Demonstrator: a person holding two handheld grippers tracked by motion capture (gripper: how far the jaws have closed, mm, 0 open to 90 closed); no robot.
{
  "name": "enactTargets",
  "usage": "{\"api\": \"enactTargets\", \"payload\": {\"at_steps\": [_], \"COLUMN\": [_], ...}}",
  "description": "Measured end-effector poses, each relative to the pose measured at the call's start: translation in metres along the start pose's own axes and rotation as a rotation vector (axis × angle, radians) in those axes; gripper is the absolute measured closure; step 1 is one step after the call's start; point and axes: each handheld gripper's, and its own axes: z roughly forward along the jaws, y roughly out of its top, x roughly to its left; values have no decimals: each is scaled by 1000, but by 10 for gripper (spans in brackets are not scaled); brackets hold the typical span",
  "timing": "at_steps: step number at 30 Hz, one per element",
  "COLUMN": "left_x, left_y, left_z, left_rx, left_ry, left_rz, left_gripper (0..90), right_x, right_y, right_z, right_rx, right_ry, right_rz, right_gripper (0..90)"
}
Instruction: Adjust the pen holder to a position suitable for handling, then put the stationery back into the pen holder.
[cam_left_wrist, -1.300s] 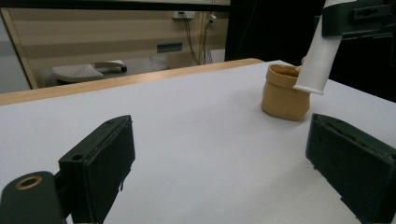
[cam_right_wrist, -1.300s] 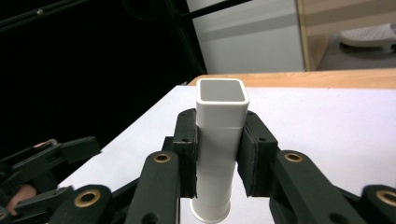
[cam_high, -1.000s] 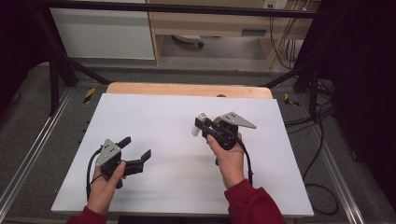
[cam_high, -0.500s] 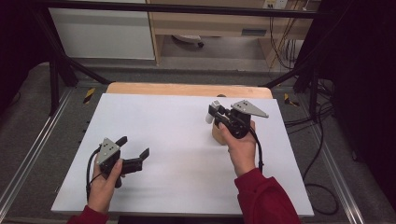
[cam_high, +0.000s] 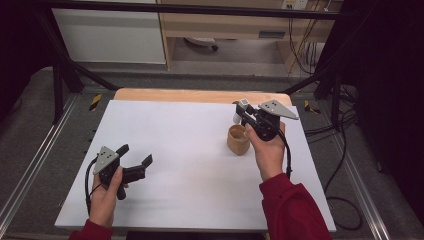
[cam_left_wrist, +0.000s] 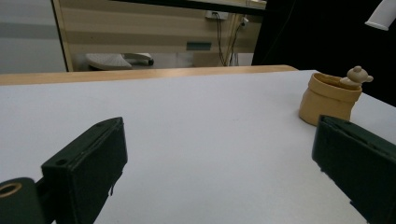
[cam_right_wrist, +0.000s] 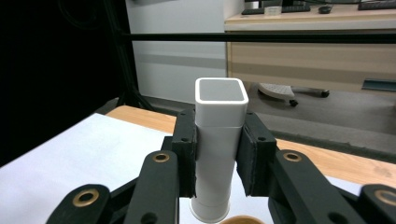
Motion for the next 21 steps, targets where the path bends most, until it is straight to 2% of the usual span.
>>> {"api": "enactTargets", "payload": {"at_steps": [4,10,13,16,21], "left_x": [-2,-3,-4,-6,-7], "left_y": [0,-2,-2,-3,-4], "left_z": [1,3,4,5,7], "left_rx": [4,20,28,37,44], "left_ry": [-4,-5,-4,-11,-21], "left_rz": [7,15,17,19,25], "left_gripper": [36,37,38,38,38], "right_x": [-3,-5,-6,-6,-8], "right_y": [0,-4,-11,-18,-23], "right_z": [2,8,13,16,21], "right_rx": [3,18,49,65,80], "right_ry": [-29,-45,-45,-42,-42], "right_rz": [-47,-83,-89,-79,-93], "right_gripper": [709,709,709,709,709]}}
